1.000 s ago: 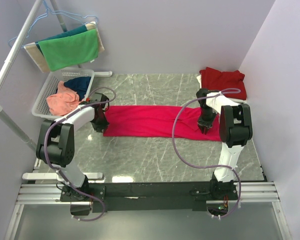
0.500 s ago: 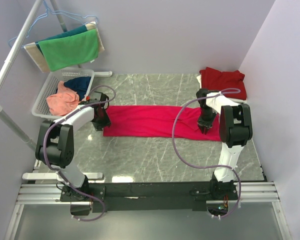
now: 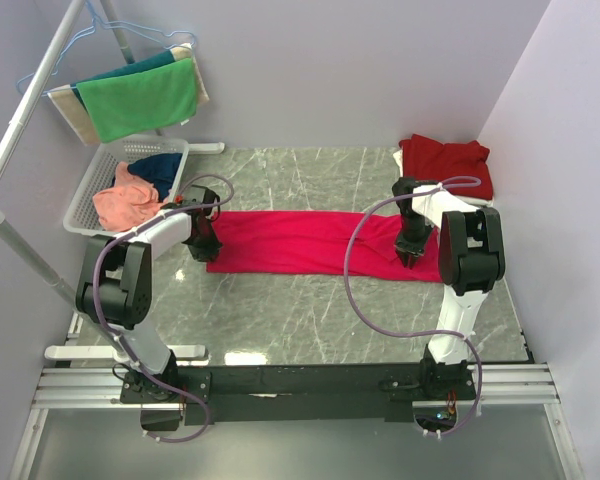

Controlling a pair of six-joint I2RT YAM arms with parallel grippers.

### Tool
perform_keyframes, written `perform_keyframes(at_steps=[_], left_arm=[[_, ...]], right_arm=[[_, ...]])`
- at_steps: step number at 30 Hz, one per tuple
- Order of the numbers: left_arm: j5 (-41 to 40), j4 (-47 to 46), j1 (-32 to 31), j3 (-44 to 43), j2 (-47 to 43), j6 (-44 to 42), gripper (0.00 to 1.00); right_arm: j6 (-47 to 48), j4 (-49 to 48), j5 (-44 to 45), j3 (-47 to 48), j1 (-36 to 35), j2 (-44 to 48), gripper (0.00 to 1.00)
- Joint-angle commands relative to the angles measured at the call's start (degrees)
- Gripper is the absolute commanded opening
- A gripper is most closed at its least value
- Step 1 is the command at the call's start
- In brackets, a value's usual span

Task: Fold and stack the t-shirts
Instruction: Fold the tshirt

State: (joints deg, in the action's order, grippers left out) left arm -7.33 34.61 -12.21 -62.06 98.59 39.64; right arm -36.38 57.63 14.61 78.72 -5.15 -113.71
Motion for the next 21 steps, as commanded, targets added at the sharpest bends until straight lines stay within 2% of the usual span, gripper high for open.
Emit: perform_keyframes(at_steps=[1, 21], left_arm=[[-0.6, -0.1, -0.1, -1.4, -0.8, -0.4, 0.01], [-2.1, 5.7, -0.6, 3.1, -8.7, 0.1, 0.01]], right_arm=[[-0.8, -0.8, 1.1, -1.2, -0.6, 1.1, 0.26], [-1.2, -0.6, 1.1, -0.8, -0.8, 0.9, 0.25]])
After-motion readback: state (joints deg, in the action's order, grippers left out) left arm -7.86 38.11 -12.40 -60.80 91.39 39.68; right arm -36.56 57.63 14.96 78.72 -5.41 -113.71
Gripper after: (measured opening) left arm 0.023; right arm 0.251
